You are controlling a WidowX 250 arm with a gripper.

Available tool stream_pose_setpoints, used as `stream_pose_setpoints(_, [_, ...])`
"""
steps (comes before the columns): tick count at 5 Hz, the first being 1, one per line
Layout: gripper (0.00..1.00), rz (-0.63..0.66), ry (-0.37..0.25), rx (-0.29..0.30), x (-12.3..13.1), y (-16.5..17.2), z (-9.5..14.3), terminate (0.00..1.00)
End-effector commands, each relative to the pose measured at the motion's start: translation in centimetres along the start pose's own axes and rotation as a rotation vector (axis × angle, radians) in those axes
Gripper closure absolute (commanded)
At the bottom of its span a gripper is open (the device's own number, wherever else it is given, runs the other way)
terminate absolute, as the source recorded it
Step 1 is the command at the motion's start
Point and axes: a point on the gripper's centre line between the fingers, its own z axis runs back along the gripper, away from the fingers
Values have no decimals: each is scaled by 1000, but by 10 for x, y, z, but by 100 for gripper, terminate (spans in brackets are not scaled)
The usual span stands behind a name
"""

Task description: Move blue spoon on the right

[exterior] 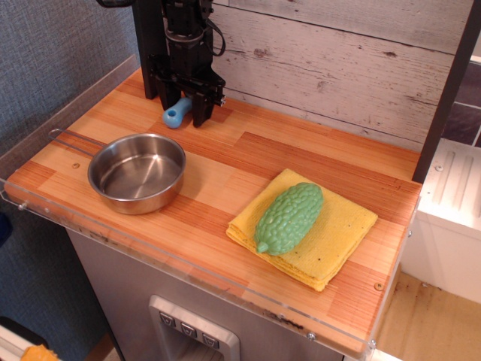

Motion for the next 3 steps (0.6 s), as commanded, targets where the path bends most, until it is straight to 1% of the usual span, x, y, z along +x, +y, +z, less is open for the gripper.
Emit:
stream_pose_setpoints(1, [100, 43, -43, -4, -10, 9, 18, 0])
stream_pose_setpoints(2, [100, 175, -130, 5, -20, -7, 57, 0])
stream_pose_setpoints(3, [100, 259, -212, -26, -17, -51, 100, 0])
